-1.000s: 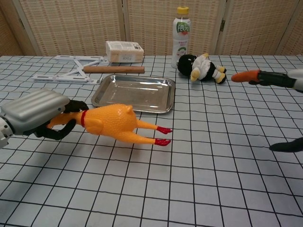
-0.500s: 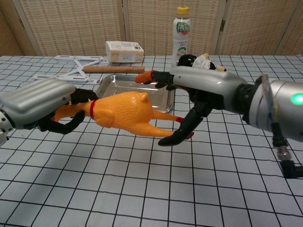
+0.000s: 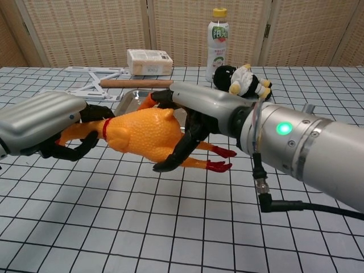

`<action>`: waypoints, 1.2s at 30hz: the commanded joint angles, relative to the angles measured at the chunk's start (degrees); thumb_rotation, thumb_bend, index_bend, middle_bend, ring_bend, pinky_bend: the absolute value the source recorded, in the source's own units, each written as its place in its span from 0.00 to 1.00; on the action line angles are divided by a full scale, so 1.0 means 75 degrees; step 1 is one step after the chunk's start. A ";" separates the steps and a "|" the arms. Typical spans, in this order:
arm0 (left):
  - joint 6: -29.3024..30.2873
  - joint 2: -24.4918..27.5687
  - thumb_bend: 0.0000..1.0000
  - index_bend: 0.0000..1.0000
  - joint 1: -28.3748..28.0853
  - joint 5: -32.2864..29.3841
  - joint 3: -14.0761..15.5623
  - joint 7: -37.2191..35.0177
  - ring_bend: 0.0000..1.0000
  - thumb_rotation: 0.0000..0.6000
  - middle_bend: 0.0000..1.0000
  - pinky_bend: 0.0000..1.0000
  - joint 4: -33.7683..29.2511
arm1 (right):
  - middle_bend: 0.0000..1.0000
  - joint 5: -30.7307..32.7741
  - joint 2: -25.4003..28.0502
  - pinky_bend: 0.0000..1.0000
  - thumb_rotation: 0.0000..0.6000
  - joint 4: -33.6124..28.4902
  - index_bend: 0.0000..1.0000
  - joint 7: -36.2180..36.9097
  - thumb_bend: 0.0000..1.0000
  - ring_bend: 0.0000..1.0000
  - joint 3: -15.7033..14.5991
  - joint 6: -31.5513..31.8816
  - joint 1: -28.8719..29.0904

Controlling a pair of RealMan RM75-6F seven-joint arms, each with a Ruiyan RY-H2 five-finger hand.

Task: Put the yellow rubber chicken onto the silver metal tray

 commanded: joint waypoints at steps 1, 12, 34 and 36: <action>-0.0020 0.0003 0.78 0.80 -0.0008 -0.0016 0.0003 0.0022 0.54 1.00 0.72 0.66 -0.0030 | 0.75 -0.0092 0.0065 1.00 1.00 -0.0075 1.00 -0.0343 0.39 0.82 -0.0180 0.0066 0.0070; -0.0042 -0.0003 0.78 0.80 0.0010 -0.0122 0.0000 0.0135 0.55 1.00 0.72 0.66 -0.0065 | 0.34 0.0072 0.0711 0.67 1.00 -0.0606 0.36 -0.0146 0.32 0.36 -0.0439 -0.0285 0.0041; -0.0118 0.0016 0.77 0.80 -0.0095 -0.0168 -0.0064 0.0093 0.55 1.00 0.72 0.66 -0.0147 | 0.00 -0.0680 0.1658 0.01 1.00 -0.0430 0.00 0.1825 0.07 0.00 -0.0518 -0.1427 0.0117; -0.0113 0.0036 0.77 0.80 -0.0085 -0.0139 -0.0025 0.0103 0.55 1.00 0.73 0.66 -0.0212 | 0.00 -0.0500 0.1464 0.13 1.00 -0.0368 0.00 0.1546 0.07 0.00 -0.0525 -0.1171 0.0146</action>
